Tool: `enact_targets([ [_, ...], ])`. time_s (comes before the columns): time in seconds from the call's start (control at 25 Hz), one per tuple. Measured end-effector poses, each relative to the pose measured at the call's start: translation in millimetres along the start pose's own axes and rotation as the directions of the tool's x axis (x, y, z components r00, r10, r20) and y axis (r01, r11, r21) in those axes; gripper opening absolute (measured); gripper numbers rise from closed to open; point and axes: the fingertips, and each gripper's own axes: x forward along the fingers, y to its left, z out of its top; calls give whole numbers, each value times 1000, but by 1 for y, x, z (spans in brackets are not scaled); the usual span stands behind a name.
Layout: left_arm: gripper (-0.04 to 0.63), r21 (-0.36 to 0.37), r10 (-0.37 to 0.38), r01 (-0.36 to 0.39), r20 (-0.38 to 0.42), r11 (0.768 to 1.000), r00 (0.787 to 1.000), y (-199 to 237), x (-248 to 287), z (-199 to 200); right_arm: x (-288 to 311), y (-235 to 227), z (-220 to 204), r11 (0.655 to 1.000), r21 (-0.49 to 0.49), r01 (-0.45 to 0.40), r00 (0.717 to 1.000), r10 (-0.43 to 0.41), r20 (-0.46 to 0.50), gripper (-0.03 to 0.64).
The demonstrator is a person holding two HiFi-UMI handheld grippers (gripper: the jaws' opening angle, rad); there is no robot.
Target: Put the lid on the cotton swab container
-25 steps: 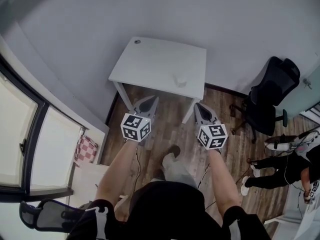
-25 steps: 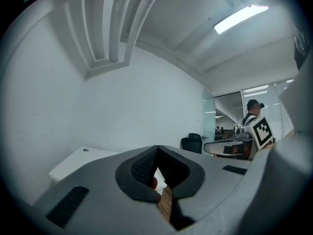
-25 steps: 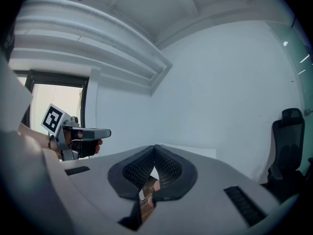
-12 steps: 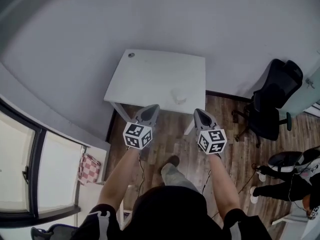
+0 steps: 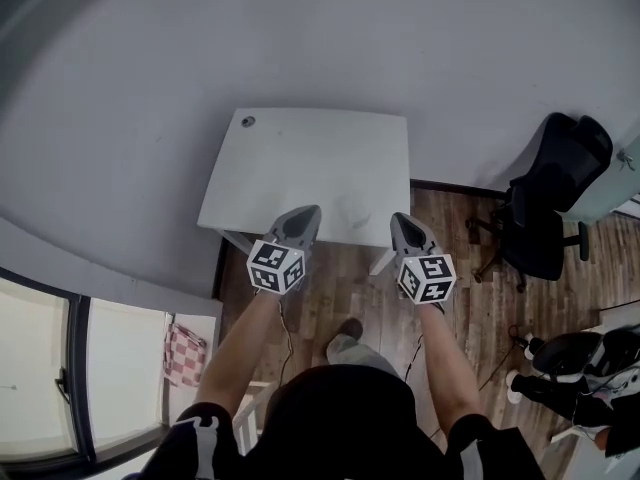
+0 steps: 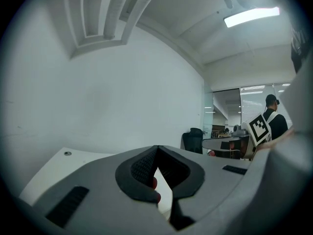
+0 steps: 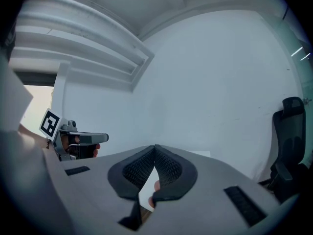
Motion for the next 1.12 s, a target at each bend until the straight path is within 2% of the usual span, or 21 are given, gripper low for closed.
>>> enact_targets([
  [0.52,18,-15,-61,60,-38,998,997,29,74,-15,45,-58,-16,998,48,49,999,-49,-17,14],
  [1.12,18,-19,-107,106,-56,994,993,41,96,-33,53,-68,-45,994,75,78,996,-74,-55,14],
])
